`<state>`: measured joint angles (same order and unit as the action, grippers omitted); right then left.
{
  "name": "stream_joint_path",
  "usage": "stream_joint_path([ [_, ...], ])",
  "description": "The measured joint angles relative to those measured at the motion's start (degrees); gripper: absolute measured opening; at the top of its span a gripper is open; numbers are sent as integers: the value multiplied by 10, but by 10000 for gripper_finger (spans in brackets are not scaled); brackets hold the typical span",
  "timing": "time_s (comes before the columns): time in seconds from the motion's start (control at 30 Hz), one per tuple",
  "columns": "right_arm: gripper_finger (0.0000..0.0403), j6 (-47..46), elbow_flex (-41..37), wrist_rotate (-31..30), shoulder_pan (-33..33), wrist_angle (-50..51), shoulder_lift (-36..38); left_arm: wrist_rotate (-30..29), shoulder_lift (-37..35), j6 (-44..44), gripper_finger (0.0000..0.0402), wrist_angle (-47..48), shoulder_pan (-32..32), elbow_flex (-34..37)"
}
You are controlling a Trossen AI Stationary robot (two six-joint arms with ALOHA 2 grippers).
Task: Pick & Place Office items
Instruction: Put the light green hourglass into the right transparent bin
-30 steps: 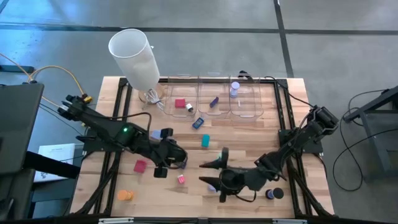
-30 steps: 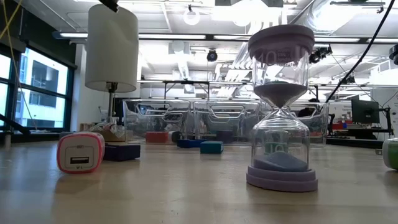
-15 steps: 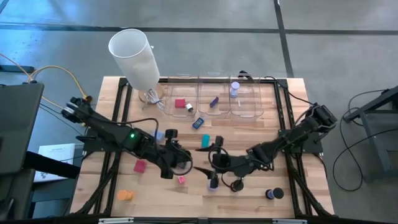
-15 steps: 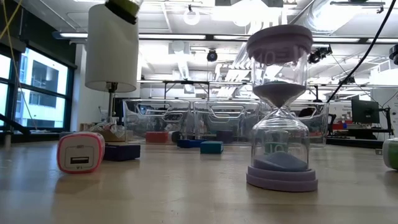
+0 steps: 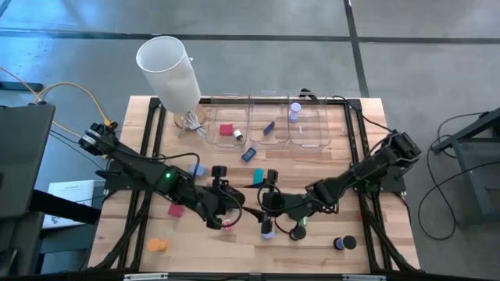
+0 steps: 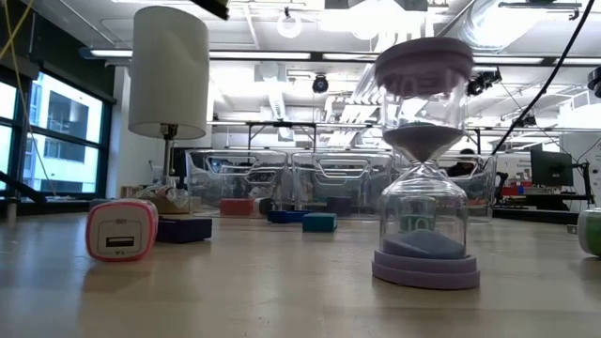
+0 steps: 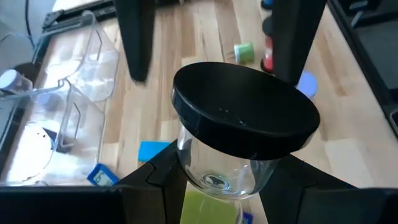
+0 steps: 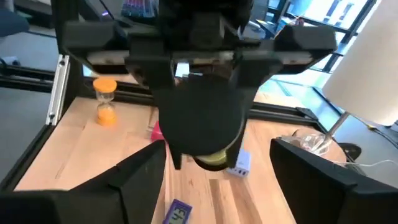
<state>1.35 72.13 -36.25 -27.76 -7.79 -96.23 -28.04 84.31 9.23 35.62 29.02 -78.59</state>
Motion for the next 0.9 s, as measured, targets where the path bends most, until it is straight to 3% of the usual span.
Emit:
stream_joint_path([
  [0.7,278,85,0,26,19,-71,-10,-7,-1,-4,152,-19,-1,0],
  [0.9,278,86,0,66,36,-84,-15,-6,1,-15,152,-30,-2,0],
])
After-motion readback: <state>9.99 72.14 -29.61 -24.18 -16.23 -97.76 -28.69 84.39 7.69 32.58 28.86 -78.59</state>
